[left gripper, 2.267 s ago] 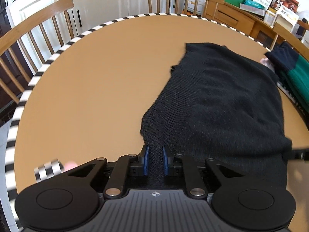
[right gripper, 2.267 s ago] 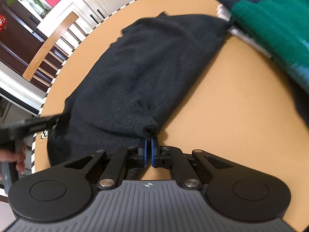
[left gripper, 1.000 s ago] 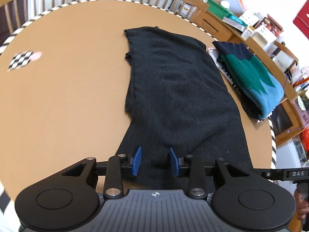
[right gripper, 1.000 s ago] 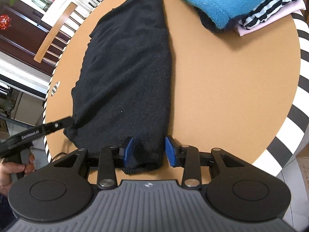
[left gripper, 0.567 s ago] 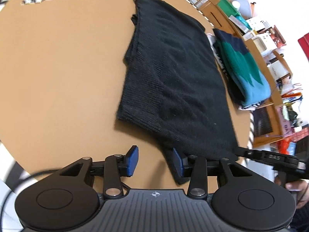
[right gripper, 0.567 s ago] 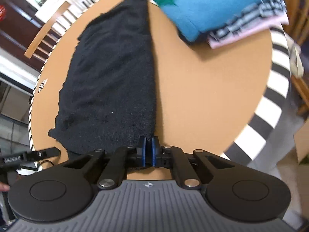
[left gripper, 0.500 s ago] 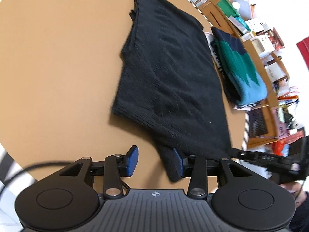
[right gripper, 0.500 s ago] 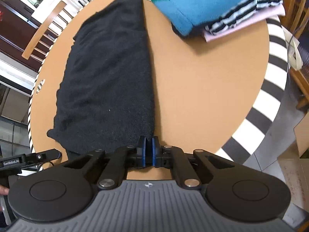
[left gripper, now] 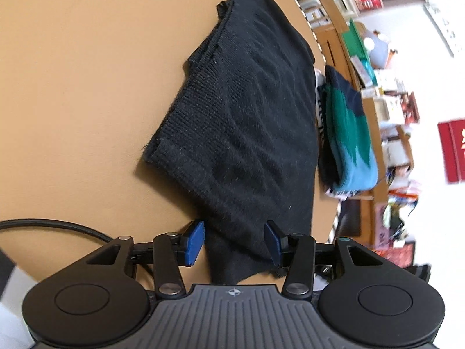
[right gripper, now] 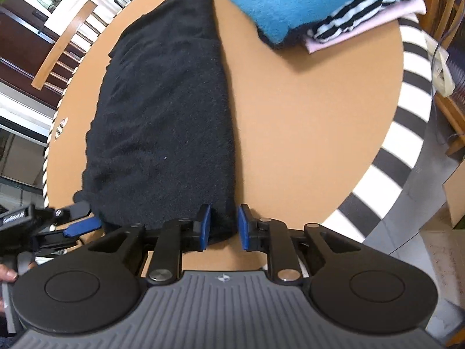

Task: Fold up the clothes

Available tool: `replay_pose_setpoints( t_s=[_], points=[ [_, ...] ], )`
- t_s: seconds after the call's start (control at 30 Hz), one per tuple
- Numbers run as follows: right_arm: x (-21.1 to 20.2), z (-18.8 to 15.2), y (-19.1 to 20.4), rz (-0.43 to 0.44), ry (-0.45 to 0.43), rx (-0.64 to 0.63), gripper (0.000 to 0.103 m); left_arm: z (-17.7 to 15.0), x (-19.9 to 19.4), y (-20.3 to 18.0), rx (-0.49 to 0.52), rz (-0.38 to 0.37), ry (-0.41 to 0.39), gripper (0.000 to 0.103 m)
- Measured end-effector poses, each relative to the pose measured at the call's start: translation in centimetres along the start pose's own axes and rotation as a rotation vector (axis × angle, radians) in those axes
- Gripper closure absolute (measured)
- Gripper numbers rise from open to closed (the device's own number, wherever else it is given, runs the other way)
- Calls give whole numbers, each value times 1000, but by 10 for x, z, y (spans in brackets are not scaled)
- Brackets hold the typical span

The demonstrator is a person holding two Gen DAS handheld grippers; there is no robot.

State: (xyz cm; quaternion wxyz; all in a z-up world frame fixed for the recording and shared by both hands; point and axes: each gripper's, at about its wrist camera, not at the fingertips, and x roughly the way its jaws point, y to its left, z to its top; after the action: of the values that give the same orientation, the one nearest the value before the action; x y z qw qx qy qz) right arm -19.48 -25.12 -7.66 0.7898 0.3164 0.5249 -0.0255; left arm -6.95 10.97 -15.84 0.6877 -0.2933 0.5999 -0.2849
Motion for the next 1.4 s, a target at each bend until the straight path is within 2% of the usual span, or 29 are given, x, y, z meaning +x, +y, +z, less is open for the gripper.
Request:
replay_pose_setpoints(
  t_s=[0.03,0.07,0.1,0.13,0.23,0.3,0.5,0.63,0.77,0.83,0.87,0.9,1.07,1.1,1.13,1.17,1.2,1.3,1.4],
  points=[
    [1,0,1,4,-1,2,81,1,3,0,5,-11,-3,57],
    [1,0,2,4,-3,0,81,2,7,-1,17,-9,-4,66],
    [2,1,2,3,-4,1,81,3,10,-4,35,9,-3,79],
    [2,1,2,2,-5,5,84,4,12,-6,53,35,3,87],
    [0,2,0,11,-9,26,95,4,12,-11,94,70,34,92],
    [-5,3,-3,35,-15,51,96,5,5,-10,99,78,43,95],
    [-11,-3,2,41,26,10,97,0,-9,-4,107,108,83,97],
    [-9,-8,4,24,57,-10,97,-6,-12,1,70,90,100,97],
    [-6,-4,-3,23,55,39,95,-6,-8,6,38,70,99,96],
    [-5,0,-6,24,62,67,89,-6,-6,7,2,53,99,87],
    [-5,1,-8,26,64,81,85,-6,-6,8,-6,47,92,73],
    [-5,1,-10,26,65,93,76,-6,-7,10,-11,35,84,67],
    [1,-1,-17,83,76,168,78,-7,-1,13,-46,-34,65,55],
    [3,-2,-18,102,82,187,78,-8,2,14,-53,-46,63,56],
    [5,-3,-18,114,85,196,83,-9,6,15,-58,-53,64,58],
    [7,-3,-17,110,85,188,87,-9,9,17,-63,-60,64,73],
    [7,-3,-16,101,84,172,91,-10,13,17,-66,-51,78,95],
    [0,-1,-8,76,67,115,95,-9,13,17,-52,-46,97,95],
    [-16,2,4,98,49,59,96,-4,-6,8,-2,-67,86,96]
  ],
)
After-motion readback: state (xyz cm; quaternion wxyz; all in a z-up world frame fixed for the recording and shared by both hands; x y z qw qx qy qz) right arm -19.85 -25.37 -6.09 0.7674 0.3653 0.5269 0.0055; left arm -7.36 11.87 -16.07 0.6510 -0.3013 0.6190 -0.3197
